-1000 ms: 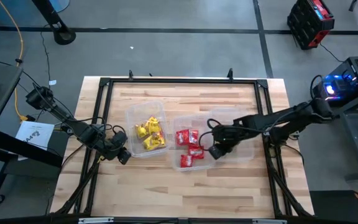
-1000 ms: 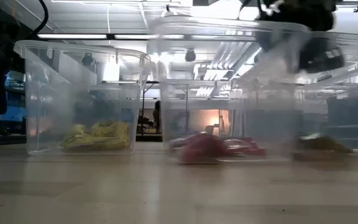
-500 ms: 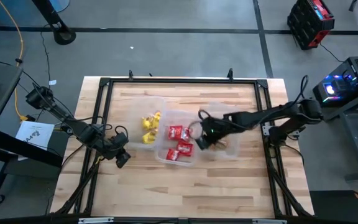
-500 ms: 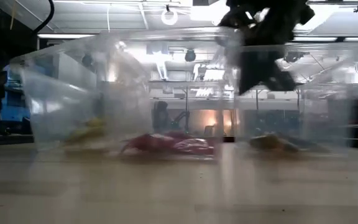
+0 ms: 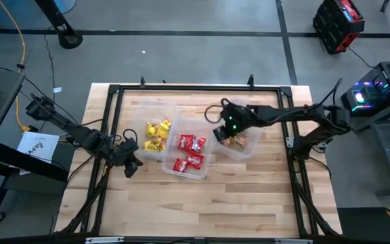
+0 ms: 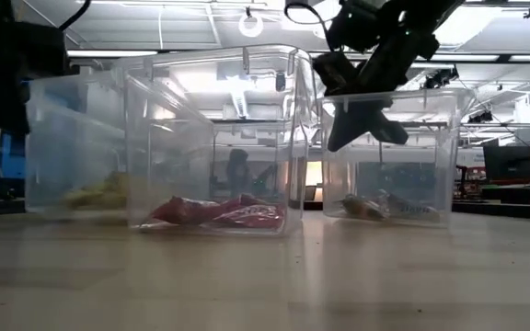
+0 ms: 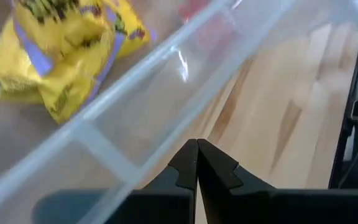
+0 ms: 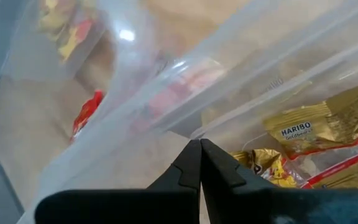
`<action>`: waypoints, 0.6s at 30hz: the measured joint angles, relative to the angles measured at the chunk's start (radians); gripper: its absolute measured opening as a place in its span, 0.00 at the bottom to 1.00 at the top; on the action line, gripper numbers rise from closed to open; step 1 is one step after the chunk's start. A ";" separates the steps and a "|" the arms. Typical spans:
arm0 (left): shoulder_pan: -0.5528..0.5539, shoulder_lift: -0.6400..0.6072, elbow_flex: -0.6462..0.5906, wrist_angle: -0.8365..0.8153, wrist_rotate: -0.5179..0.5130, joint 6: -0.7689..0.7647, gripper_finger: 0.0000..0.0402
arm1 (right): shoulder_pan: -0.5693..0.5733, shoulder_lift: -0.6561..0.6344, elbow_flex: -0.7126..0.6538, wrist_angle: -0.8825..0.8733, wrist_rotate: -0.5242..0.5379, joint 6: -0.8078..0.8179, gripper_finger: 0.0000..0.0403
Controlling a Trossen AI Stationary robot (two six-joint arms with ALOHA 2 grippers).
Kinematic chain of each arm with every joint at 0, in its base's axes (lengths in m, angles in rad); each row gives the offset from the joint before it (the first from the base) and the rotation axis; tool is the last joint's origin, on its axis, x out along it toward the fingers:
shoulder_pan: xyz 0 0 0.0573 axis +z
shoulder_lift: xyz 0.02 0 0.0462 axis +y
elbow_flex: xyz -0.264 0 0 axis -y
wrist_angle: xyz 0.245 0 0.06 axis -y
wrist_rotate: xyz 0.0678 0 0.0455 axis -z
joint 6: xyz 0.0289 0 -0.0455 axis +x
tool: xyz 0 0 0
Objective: Sort candy
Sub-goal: Adjust the transparent bins
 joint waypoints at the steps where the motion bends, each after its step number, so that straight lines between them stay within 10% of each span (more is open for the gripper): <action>1: 0.012 -0.002 0.008 -0.001 -0.005 0.017 0.00 | -0.020 0.000 0.001 -0.007 -0.003 -0.013 0.00; 18: 0.021 -0.003 0.103 0.011 0.162 0.044 0.00 | -0.126 -0.002 0.279 -0.441 -0.012 -0.335 0.00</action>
